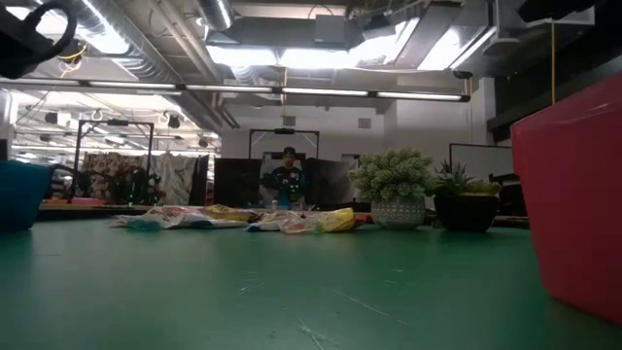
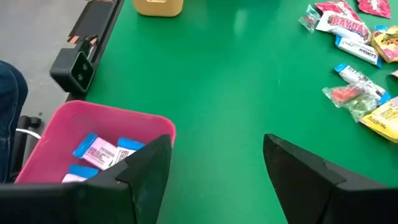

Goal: Sort candy
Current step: Put the brown chocolate into the blue bin

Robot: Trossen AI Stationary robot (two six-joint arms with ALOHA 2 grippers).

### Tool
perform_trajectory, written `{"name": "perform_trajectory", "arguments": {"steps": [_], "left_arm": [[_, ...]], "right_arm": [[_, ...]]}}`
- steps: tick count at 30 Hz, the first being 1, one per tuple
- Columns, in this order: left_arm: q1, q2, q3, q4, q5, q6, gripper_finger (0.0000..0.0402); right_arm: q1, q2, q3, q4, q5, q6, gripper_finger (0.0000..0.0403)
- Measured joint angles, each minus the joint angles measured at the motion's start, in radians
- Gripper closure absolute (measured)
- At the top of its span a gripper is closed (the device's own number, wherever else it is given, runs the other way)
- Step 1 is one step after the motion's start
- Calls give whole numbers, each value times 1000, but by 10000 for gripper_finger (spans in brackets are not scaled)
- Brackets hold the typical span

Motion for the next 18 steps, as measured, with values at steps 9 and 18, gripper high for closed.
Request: {"name": "perform_trajectory", "arguments": {"steps": [9, 18], "left_arm": [[21, 0, 0, 0, 29, -5, 317], [20, 0, 0, 0, 22, -16, 219]], "right_arm": [[-45, 0, 0, 10, 17, 0, 150], [-119, 0, 0, 11, 17, 0, 150]]}}
